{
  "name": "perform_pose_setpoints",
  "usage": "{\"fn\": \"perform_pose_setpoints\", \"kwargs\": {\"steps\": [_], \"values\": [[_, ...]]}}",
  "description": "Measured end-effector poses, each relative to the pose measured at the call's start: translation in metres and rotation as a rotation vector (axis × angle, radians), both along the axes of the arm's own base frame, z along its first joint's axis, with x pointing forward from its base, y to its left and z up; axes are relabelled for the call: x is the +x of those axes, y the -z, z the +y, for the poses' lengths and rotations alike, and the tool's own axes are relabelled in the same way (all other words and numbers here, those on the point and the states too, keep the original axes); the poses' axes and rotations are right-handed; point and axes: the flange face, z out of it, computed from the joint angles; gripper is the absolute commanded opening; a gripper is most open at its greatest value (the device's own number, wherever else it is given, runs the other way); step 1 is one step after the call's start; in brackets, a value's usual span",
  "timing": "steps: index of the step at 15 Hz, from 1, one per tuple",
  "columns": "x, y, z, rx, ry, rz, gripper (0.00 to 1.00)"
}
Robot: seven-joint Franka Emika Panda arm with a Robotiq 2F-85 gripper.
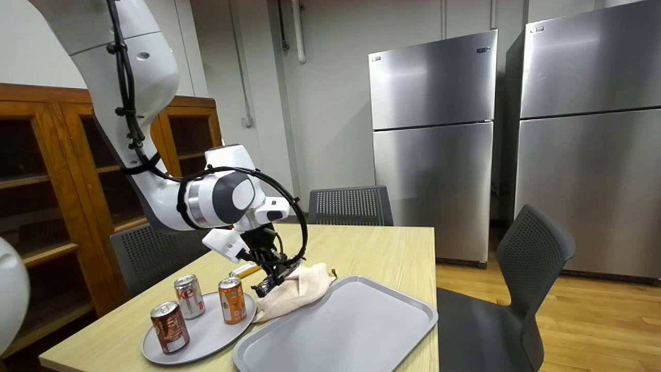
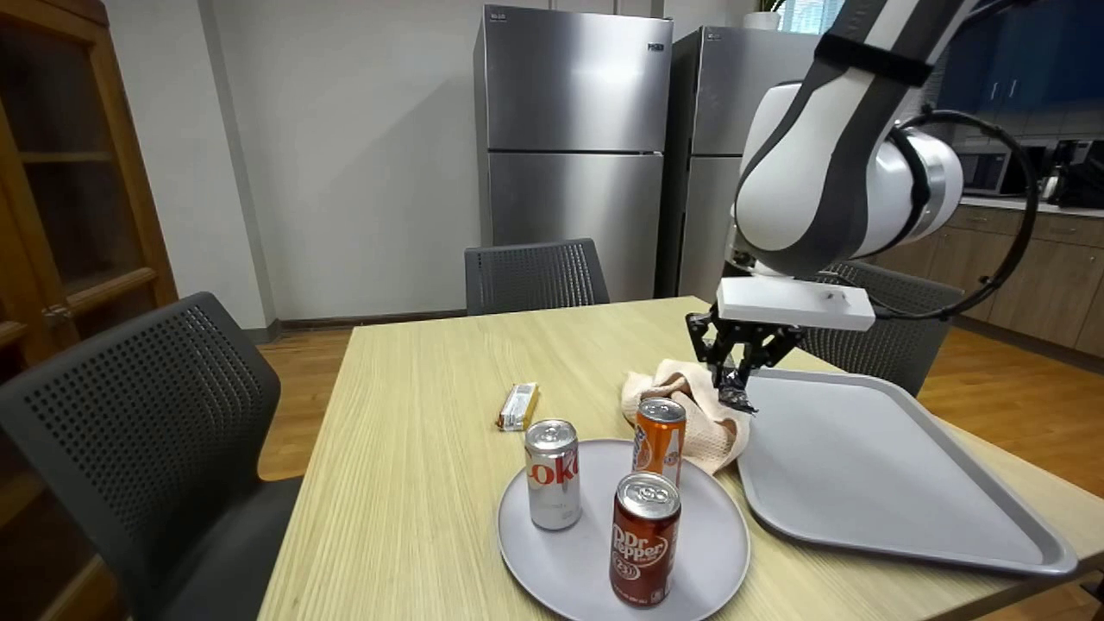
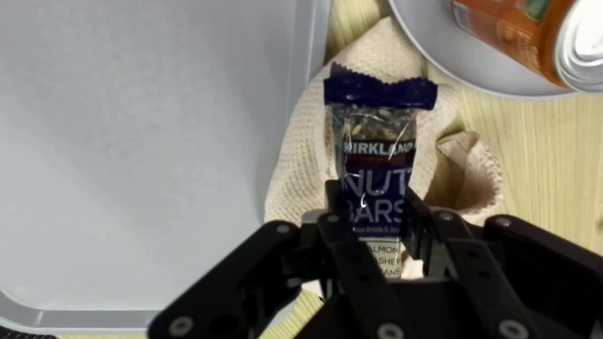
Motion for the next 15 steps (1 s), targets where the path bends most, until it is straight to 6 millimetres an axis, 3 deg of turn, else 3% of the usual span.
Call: {"fn": "perform_pose_setpoints", "kwargs": {"steps": [7, 15], "values": [[0.044, -0.024, 0.049, 0.011, -0.041, -0.077, 0.07], [0.097, -0.027, 0.106, -0.023, -0.086, -0.107, 0.07]]}}
